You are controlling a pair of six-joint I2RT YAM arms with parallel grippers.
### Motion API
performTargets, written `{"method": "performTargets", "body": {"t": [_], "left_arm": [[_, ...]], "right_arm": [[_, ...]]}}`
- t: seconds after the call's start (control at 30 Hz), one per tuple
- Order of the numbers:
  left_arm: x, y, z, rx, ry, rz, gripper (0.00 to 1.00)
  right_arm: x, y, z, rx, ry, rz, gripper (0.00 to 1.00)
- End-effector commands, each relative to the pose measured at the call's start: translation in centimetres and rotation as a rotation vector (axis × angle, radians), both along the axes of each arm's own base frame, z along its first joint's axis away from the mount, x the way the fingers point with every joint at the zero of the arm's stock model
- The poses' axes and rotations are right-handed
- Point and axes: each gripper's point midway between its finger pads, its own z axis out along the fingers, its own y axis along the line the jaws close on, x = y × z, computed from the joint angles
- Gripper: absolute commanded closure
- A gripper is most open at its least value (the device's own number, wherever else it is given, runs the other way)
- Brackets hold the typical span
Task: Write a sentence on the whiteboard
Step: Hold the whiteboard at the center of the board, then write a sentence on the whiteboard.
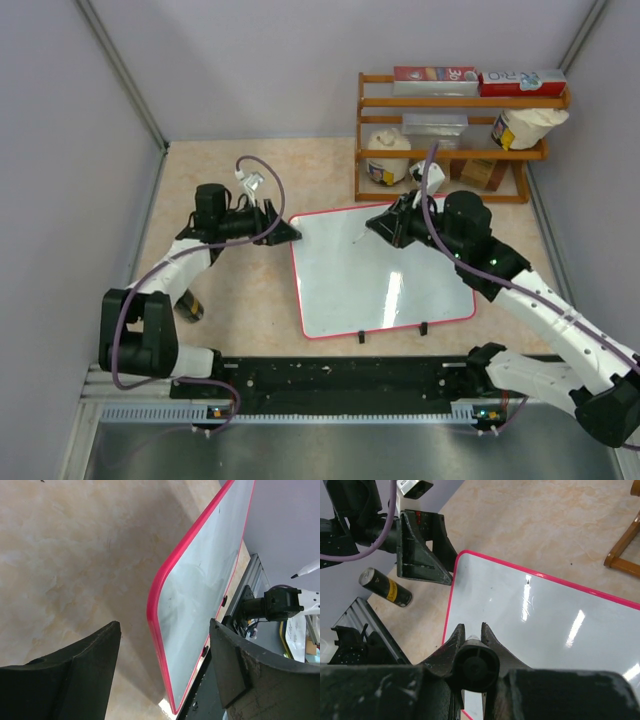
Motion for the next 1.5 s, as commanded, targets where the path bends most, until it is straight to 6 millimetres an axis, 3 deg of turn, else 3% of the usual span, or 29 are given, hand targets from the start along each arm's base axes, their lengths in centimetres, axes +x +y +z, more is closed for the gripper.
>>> {"method": "performTargets", "body": {"t": [0.0, 0.07, 0.13, 0.27, 0.37, 0.4, 0.47, 0.53, 0.8, 1.17, 1.47], "left_arm": [[0.2, -1.4, 0.8, -0.046, -0.035, -0.080, 0.26], [0.2, -2.0, 1.1, -0.059, -0.050, -0.111, 0.27], [0.2, -2.4, 0.7, -0.067, -0.048, -0.130, 0.28], [-0.1, -3.0, 0.5, -0.095, -0.041, -0.183, 0.37], [-0.1, -3.0, 0.1, -0.086, -0.042, -0.191, 0.55], [-0.2, -3.0, 0.1, -0.085, -0.040, -0.198, 0.69], [-0.2, -2.9, -0.1, -0.081, -0.037, -0.200, 0.80], [-0.3, -2.9, -0.3, -0.079, -0.031, -0.207, 0.99], [-0.7, -2.8, -0.3, -0.067, -0.029, -0.210, 1.00], [-0.7, -2.7, -0.6, -0.057, -0.022, -0.214, 1.00], [-0.9, -2.7, -0.5, -0.055, -0.025, -0.216, 1.00]], "right_arm": [[0.9, 1.9, 4.4, 0.076, -0.143, 0.005, 1.00], [1.2, 2.7, 3.8, 0.065, -0.137, 0.008, 1.00], [1.7, 3.6, 4.5, 0.085, -0.170, 0.010, 1.00], [2.6, 4.5, 4.2, 0.072, -0.197, -0.009, 1.00], [3.0, 5.1, 3.9, 0.057, -0.215, -0.019, 1.00], [3.0, 5.2, 3.8, 0.051, -0.220, -0.019, 1.00], [3.2, 5.6, 3.4, 0.036, -0.233, -0.028, 1.00], [2.7, 6.1, 3.3, 0.025, -0.255, -0.035, 1.00], [2.9, 6.0, 3.4, -0.005, -0.335, -0.149, 1.00], [4.2, 6.6, 1.1, -0.078, -0.307, -0.215, 1.00], [4.7, 6.5, 0.6, -0.077, -0.293, -0.254, 1.00]]}}
